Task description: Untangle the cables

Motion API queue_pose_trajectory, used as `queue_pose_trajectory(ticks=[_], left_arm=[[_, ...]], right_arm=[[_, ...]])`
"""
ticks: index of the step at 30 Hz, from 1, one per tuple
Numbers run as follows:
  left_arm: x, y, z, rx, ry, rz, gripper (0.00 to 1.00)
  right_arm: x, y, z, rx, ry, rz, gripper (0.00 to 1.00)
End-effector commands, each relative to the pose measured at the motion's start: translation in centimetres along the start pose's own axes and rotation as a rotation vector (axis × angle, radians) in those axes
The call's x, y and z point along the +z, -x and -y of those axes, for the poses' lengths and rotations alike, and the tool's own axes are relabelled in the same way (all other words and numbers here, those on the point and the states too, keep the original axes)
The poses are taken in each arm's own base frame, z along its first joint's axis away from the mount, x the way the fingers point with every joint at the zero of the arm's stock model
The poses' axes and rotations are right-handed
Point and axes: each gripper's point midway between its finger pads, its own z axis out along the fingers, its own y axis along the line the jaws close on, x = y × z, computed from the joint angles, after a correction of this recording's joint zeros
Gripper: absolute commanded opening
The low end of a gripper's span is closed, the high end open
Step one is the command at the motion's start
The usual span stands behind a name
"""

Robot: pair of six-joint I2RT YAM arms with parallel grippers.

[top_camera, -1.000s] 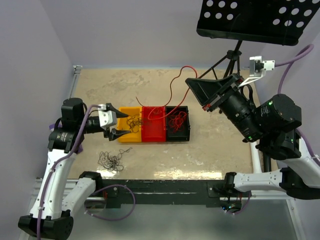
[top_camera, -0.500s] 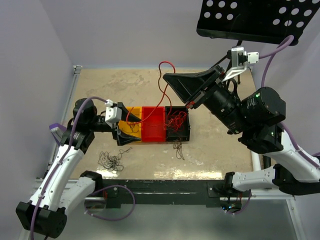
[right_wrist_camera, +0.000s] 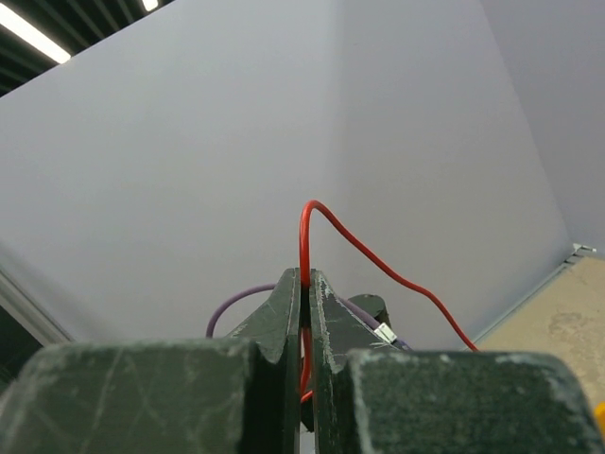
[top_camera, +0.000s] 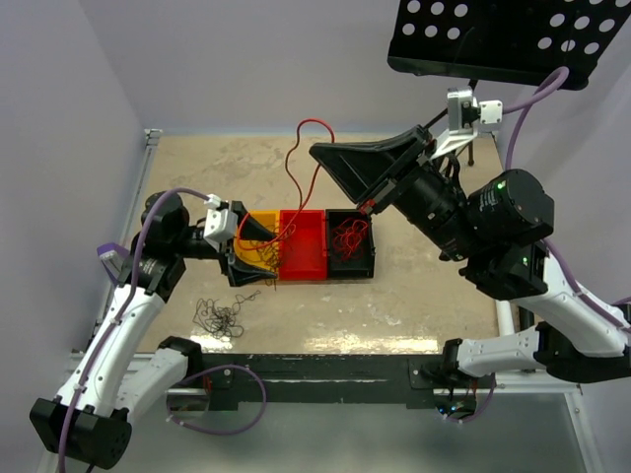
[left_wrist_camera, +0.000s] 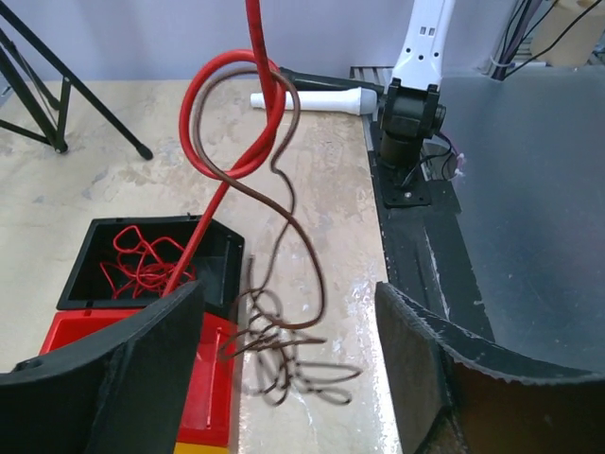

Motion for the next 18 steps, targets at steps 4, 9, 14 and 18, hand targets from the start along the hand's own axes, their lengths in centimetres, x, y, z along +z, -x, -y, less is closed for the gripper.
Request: queue_pose_trajectory(ticks=[4,9,14,18], left_arm=[[0.1,2.6,-0.5,0.057,0.018,0.035,0.6],[0.2,3.2,-0.8,0.043,0.023,0.055,0.25],[0.2,3.4,-0.2,0.033,-0.005,0.061,0.42],[0.1,3.4,0.7,0.026,-0.044,0.061,0.6]], right_arm=[[0.1,0.9,-1.6,0.023,0.068,0.026,0.0],[0.3,-0.3,-1.2,0.027,0.063,0.003,0.0],[0.4,-1.1,-0.7,0.024,0.051,-0.009,0.0],[0.4,-1.5,-0.5,0.021,0.049,-0.015,0.0]])
